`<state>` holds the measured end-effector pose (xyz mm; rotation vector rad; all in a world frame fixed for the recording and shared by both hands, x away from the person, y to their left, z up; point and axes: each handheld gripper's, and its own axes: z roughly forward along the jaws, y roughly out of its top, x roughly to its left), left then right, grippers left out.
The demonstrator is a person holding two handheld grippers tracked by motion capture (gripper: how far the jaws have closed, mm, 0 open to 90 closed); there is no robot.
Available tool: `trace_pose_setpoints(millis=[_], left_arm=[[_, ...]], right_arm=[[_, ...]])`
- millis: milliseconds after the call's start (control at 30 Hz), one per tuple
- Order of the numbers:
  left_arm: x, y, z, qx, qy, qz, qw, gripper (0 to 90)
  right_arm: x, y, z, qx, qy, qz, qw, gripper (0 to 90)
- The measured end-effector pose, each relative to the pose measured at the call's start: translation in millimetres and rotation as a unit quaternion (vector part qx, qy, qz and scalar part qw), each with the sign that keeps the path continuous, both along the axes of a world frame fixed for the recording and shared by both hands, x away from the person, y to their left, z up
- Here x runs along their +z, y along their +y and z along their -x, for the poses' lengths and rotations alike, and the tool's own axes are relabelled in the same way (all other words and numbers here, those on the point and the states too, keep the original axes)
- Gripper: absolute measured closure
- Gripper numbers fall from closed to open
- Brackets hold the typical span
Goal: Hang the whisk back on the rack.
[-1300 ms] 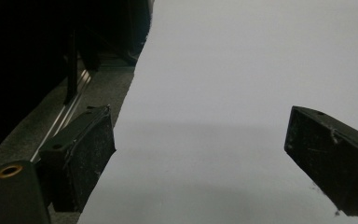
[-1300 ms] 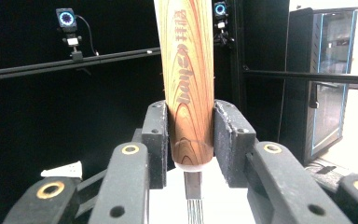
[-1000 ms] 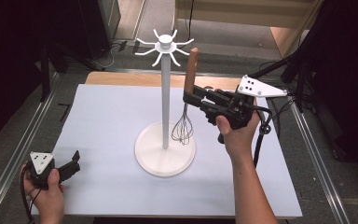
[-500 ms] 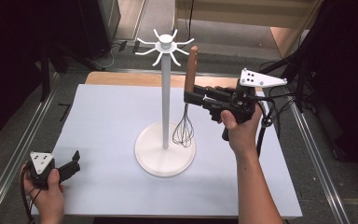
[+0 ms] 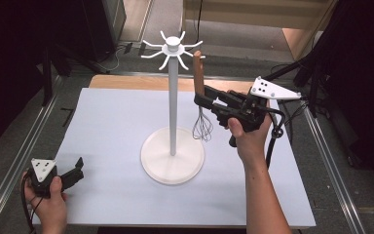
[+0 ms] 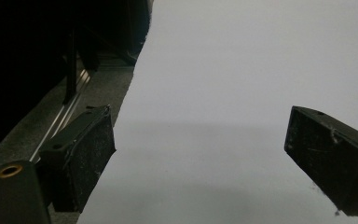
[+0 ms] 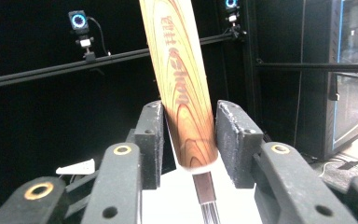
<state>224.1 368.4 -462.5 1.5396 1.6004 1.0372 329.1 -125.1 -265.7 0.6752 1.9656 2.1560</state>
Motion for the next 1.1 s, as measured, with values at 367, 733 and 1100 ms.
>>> trace_pose_setpoints(millis=[367, 733, 1100], left_arm=[[0.2, -0.6, 0.2, -0.001, 0.003, -0.005, 1.0000, 9.1], [0.1, -0.9, 0.1, -0.001, 0.003, -0.007, 1.0000, 9.1], [0.1, -1.2, 0.1, -0.001, 0.003, -0.008, 1.0000, 9.2]], right_arm=[[-4.8, -8.1, 9.6, -0.038, -0.010, 0.008, 0.9992, 54.7], [-22.0, -12.0, 17.1, -0.124, -0.006, 0.043, 0.9913, 27.1], [-53.7, -16.3, 22.0, -0.193, -0.002, 0.072, 0.9785, 18.8]])
